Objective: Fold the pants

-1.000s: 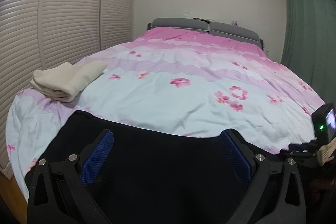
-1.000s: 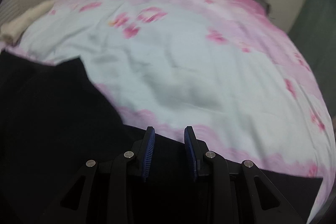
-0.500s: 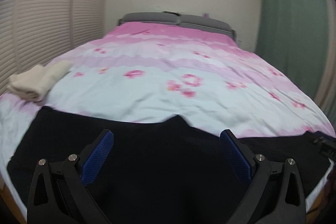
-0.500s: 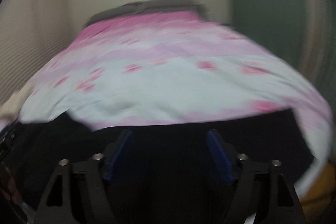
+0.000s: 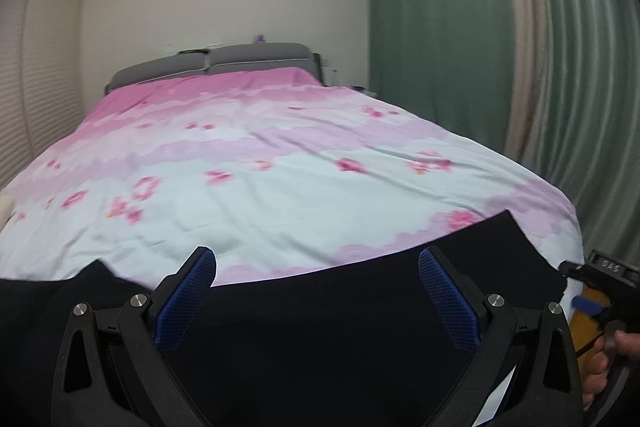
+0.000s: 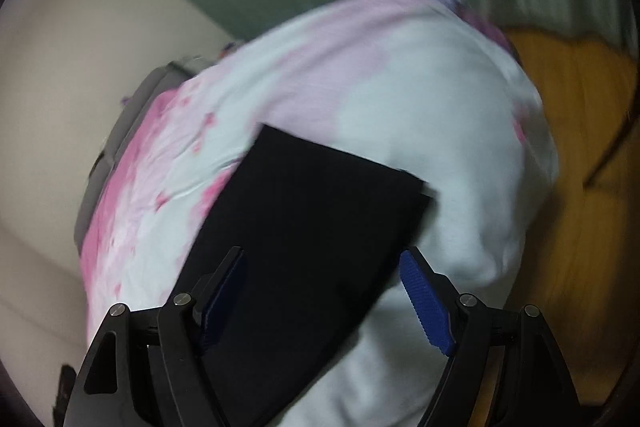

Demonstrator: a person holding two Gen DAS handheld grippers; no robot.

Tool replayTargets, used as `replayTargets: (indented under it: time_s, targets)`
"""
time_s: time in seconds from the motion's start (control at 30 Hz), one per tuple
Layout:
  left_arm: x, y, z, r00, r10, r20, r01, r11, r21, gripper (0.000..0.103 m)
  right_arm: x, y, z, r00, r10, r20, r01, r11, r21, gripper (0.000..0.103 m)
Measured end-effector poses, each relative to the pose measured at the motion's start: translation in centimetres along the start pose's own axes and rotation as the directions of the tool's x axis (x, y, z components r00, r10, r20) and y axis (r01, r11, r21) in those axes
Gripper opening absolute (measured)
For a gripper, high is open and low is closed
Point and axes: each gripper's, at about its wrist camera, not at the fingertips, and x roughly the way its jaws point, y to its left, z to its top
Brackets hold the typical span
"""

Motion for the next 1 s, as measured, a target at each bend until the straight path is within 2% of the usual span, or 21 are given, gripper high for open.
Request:
replayTargets:
  time_s: [0.1, 0.2, 0.37, 0.5, 0.6, 0.63, 0.7, 0.77, 0.83, 0.93, 1.0]
  targets:
    - [0.9, -2.2, 0.1, 1.000, -0.016, -0.008, 0.016, 1.000, 0.020, 0.103, 1.4, -0.5, 0.0, 0.999, -0.021, -0.031, 0.022, 1.000, 0.004, 0.078]
    - [1.4, -3.4, -0.2, 1.000, -0.016, -0.019, 0.017, 0.999, 0.037, 0.103, 2.7, -1.2, 0.0, 0.998, -0.003, -0.065, 0.003, 1.000, 0.007, 0.076]
    - [2.7, -3.3, -0.9, 0.999, -0.003, -0.053, 0.005, 1.000, 0.028, 0.103, 5.0, -3.2, -0.1, 0.993, 0.066, -0.098, -0.057, 0.994, 0.090, 0.071]
    - [2.9, -3.5, -1.3, 0.998, 0.005, -0.059, -0.003, 0.999, 0.036, 0.103, 5.7, -3.5, -0.2, 0.992, 0.071, -0.101, -0.061, 0.993, 0.100, 0.068]
    - [2.8, -3.5, -1.3, 0.998, 0.005, -0.055, -0.003, 0.999, 0.040, 0.103, 5.5, -3.3, -0.2, 0.992, 0.098, -0.081, -0.090, 0.992, 0.091, 0.054]
    - [2.7, -3.5, -1.2, 0.999, 0.006, -0.053, -0.004, 0.999, 0.042, 0.103, 5.1, -3.5, -0.2, 0.991, 0.113, -0.078, -0.107, 0.991, 0.083, 0.043]
    - [2.6, -3.3, -1.2, 0.999, 0.009, -0.051, -0.007, 0.999, 0.041, 0.103, 5.2, -3.3, 0.0, 0.985, 0.149, -0.081, -0.143, 0.987, 0.077, 0.030]
    - [2.4, -2.9, -1.1, 0.999, 0.013, -0.050, -0.011, 0.999, 0.035, 0.103, 5.6, -3.3, 0.1, 0.978, 0.189, -0.092, -0.181, 0.979, 0.097, 0.011]
    - [1.9, -2.5, -1.0, 0.999, 0.018, -0.047, -0.017, 0.999, 0.033, 0.103, 4.9, -2.3, 0.3, 0.978, 0.194, -0.073, -0.189, 0.980, 0.066, 0.008]
    - [0.9, -1.3, -0.5, 0.999, 0.025, -0.039, -0.025, 0.999, 0.022, 0.103, 1.9, 1.1, 0.3, 0.982, 0.188, -0.005, -0.188, 0.980, -0.073, 0.007]
    - [0.0, 0.2, -0.1, 0.999, 0.040, -0.028, -0.040, 0.999, 0.007, 0.103, -0.3, 4.8, 0.0, 0.978, 0.203, 0.038, -0.193, 0.963, -0.188, 0.007]
